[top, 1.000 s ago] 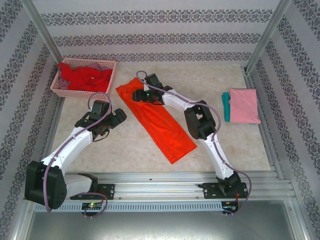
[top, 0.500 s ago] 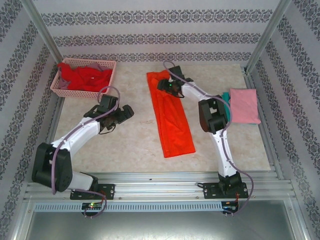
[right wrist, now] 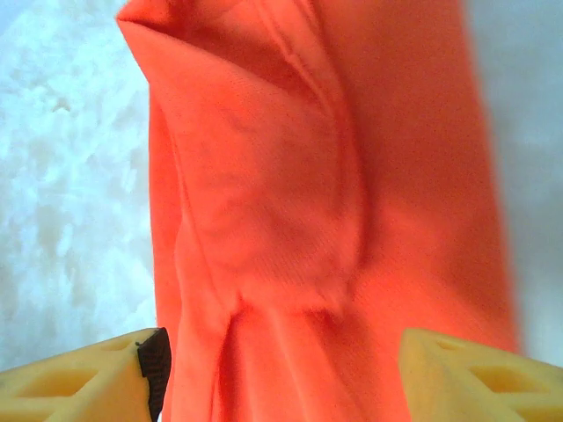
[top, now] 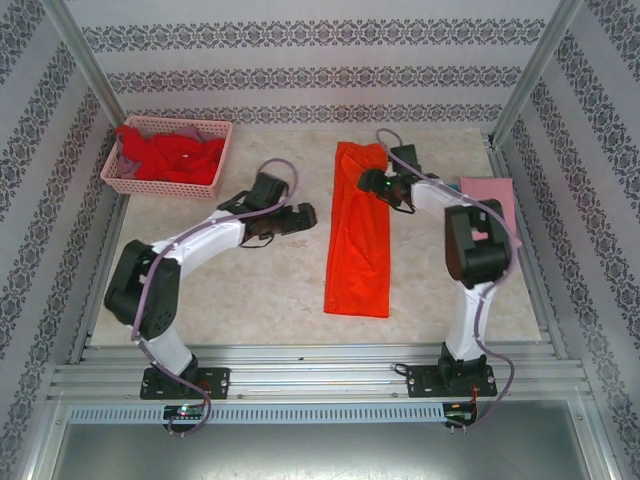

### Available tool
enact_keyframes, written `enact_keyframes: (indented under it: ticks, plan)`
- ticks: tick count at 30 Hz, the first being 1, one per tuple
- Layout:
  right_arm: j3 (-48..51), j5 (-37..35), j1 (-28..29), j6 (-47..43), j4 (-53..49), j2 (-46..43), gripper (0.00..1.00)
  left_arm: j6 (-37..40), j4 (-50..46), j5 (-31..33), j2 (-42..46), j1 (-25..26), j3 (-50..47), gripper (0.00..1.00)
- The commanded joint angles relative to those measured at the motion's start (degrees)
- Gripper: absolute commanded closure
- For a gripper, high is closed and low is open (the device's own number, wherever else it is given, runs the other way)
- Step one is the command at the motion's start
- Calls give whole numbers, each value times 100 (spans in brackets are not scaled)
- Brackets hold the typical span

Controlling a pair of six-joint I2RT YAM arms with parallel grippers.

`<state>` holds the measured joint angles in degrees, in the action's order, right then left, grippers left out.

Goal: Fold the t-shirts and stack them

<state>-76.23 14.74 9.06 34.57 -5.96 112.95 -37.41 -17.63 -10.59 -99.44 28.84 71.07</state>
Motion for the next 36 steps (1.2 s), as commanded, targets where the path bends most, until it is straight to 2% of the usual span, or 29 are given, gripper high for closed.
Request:
enact_keyframes:
  ticks: [1, 3, 5, 8, 13, 18, 25, 36]
  plan:
    - [903, -5, -412, 66, 723, -768, 31, 638, -312, 126, -516, 473, 749, 2]
    - [1330, -22, -547, 40, 824, -1043, 33, 773, -528, 42, -991, 712, 1293, 8]
    - [1388, -33, -598, -85, 680, -1047, 36, 759, -633, -74, -1401, 895, 1701, 26]
    - [1128, 127, -583, -156, 503, -685, 42, 544, -484, -521, -1943, 1020, 2038, 45]
    - [491, 238, -459, -199, 323, 57, 54, 169, -278, -814, -2467, 1027, 2137, 54]
    - [-270, 332, -294, -340, -48, 746, 64, -182, -108, -858, -2574, 909, 1764, 58]
    - [-844, 514, -62, -371, -287, 1228, 74, -411, 348, -773, -2087, 663, 690, 57]
    - [-1477, 521, 431, -373, -477, 1537, 75, -71, 216, -520, -1216, 84, -385, 57]
